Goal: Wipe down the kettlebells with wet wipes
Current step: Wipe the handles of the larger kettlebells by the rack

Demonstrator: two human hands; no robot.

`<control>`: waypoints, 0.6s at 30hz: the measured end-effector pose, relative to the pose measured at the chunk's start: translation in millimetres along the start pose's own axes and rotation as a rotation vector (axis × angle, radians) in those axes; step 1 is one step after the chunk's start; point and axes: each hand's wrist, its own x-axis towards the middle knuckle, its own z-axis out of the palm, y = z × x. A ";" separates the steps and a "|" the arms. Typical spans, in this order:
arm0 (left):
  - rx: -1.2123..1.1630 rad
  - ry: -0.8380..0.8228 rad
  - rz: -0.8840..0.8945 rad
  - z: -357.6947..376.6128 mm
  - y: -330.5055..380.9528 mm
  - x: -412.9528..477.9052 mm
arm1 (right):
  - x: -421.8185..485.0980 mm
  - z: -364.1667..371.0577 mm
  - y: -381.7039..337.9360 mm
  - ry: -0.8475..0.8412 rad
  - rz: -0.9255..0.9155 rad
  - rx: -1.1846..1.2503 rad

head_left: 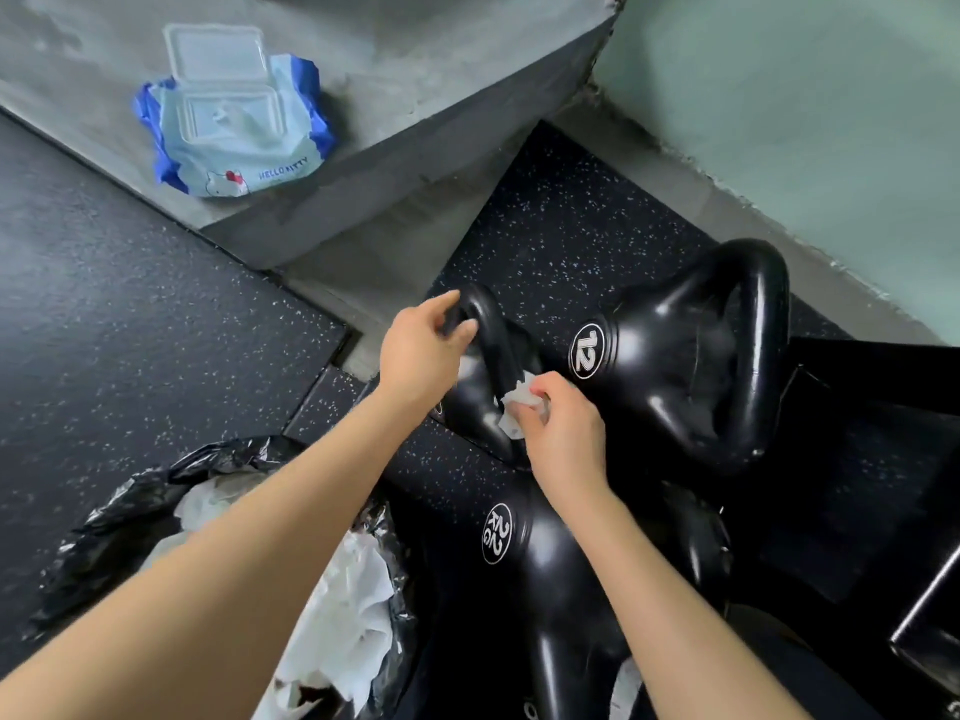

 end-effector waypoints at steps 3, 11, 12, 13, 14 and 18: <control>-0.121 -0.087 -0.071 1.2 6.5 26.5 | 1.2 18.4 -3.6 0.067 0.082 0.159; -0.431 -0.127 -0.243 3.4 -0.4 50.1 | 55.8 32.5 -47.7 0.133 0.025 0.232; -0.422 -0.130 -0.265 1.0 -0.3 53.3 | 60.5 32.0 -48.0 0.096 0.003 0.208; -0.424 -0.153 -0.297 -0.8 0.8 54.7 | 59.9 31.2 -42.9 0.067 -0.015 0.195; -0.447 -0.186 -0.330 -2.0 3.1 54.5 | 53.2 28.3 -36.0 0.048 -0.028 0.191; -0.517 -0.211 -0.379 0.5 4.9 48.6 | 0.8 18.9 -4.4 0.051 -0.030 0.181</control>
